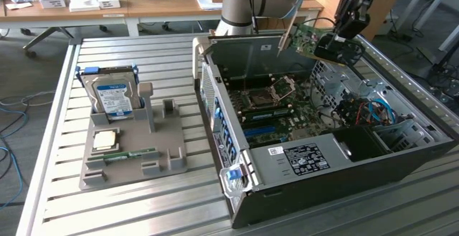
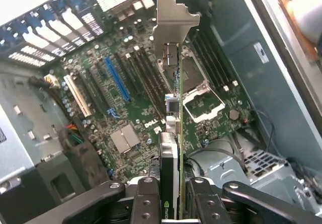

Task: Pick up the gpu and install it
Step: 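Insert the gpu into the slot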

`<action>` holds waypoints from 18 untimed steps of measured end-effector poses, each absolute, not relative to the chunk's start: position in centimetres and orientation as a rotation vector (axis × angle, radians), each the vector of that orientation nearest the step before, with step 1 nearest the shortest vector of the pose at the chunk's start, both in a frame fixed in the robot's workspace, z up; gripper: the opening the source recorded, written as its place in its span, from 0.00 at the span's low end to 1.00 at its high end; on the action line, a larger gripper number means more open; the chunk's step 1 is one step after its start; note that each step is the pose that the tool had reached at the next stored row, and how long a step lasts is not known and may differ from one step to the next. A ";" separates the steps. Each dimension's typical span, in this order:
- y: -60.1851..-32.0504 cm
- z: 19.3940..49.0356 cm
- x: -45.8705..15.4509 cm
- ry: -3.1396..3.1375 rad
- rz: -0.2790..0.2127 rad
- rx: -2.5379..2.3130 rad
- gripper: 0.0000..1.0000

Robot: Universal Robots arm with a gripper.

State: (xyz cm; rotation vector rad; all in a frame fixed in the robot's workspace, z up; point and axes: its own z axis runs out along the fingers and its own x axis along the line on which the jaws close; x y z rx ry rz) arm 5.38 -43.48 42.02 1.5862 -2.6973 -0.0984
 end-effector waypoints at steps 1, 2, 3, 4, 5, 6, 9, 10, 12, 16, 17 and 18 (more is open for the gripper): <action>-43.5 42.0 5.4 -2.682 -0.098 1.610 0.27; -43.5 42.0 5.4 -2.667 -0.098 1.634 0.27; -43.5 42.0 5.4 -2.651 -0.098 1.659 0.27; -43.5 42.0 5.4 -2.636 -0.098 1.682 0.27; -43.5 41.9 5.4 -2.620 -0.097 1.706 0.27; -43.5 41.9 5.4 -2.604 -0.097 1.729 0.27; -43.5 41.9 5.4 -2.554 -0.096 1.800 0.27; -43.5 41.9 5.4 -2.537 -0.096 1.822 0.27; -43.5 41.9 5.4 -2.503 -0.096 1.867 0.27; -43.5 41.8 5.4 -2.431 -0.095 1.956 0.27; -43.5 41.8 5.4 -2.413 -0.094 1.977 0.27; -43.5 41.8 5.4 -2.395 -0.094 1.998 0.27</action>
